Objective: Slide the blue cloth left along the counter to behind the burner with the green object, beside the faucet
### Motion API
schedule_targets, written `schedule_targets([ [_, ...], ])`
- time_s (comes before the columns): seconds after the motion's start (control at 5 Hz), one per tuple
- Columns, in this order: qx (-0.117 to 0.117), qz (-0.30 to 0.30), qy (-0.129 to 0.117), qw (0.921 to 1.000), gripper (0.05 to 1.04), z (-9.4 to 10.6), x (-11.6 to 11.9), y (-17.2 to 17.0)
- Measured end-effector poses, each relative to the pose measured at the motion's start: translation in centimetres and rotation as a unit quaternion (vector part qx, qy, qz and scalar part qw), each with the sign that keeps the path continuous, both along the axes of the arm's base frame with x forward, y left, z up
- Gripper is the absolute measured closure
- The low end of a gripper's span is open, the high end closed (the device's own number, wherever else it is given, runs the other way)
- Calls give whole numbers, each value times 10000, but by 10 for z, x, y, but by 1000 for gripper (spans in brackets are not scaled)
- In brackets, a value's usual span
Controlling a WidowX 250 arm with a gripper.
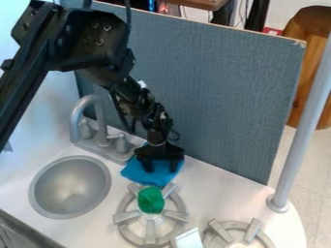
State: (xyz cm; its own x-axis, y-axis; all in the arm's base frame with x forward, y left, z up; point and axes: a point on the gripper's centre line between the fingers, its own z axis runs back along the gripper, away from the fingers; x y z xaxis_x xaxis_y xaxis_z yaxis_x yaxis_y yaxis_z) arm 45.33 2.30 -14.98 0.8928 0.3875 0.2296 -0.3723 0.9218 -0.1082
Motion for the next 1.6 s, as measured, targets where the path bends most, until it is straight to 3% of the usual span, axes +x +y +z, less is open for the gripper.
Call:
schedule_targets([
  [0.4, -143, -1075, -182, 9939, 83, 5, 4, -92],
  [0.8, -209, -1845, -427, 9817, 83, 20, 13, -142],
  [1.0, -217, -2271, -454, 9726, 83, 21, 5, -174],
  [1.4, -263, -2381, -540, 9694, 83, 28, -7, -181],
  [1.6, -313, -2225, -880, 9705, 83, 67, -16, -176],
])
